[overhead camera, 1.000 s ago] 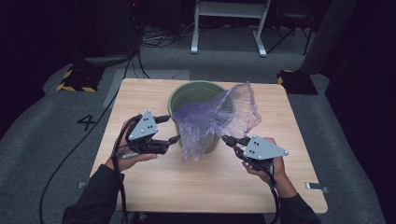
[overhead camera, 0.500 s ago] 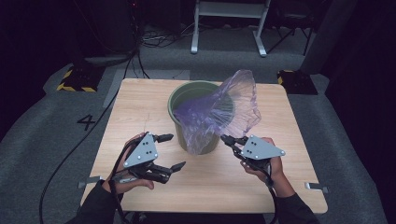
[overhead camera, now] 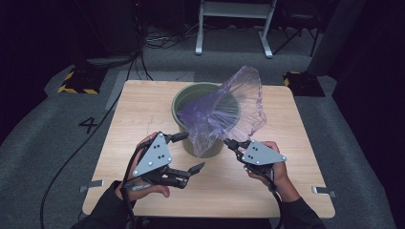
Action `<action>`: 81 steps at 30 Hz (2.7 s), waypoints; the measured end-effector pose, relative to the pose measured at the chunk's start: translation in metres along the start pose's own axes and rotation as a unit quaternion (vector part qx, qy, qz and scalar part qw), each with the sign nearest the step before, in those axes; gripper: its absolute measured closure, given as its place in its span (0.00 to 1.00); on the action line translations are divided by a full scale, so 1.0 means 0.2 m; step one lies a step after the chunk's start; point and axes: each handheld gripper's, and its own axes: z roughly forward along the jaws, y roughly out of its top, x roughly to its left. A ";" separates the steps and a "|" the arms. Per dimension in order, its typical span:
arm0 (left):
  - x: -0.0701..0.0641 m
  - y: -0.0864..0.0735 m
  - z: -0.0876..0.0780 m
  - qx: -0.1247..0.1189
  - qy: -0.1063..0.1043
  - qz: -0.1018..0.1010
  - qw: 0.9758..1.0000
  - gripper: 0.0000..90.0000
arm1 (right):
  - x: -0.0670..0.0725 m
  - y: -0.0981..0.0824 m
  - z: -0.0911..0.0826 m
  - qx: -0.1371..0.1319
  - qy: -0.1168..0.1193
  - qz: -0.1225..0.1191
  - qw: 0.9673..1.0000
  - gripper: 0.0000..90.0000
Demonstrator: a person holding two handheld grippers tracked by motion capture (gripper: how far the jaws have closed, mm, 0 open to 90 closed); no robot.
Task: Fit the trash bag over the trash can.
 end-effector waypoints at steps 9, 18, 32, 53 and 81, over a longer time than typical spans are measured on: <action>0.11 -0.04 0.07 0.029 0.058 -0.009 0.998 0.57 | 0.02 -0.02 0.01 0.000 0.018 -0.004 1.000 0.99; 0.22 -0.13 0.07 0.056 0.072 -0.017 0.996 0.85 | 0.05 -0.10 0.03 0.014 0.040 -0.001 0.999 0.97; 0.28 -0.20 0.09 0.077 0.071 -0.019 0.994 0.99 | 0.06 -0.17 -0.03 0.014 0.025 0.026 0.999 0.58; 0.34 -0.25 0.08 0.089 0.082 -0.030 0.992 0.99 | -0.28 -0.09 -0.41 -0.049 -0.112 0.128 0.984 0.35; 0.48 -0.37 -0.02 0.129 0.048 -0.064 0.988 0.99 | -0.54 -0.11 -0.05 0.046 -0.048 0.200 0.978 1.00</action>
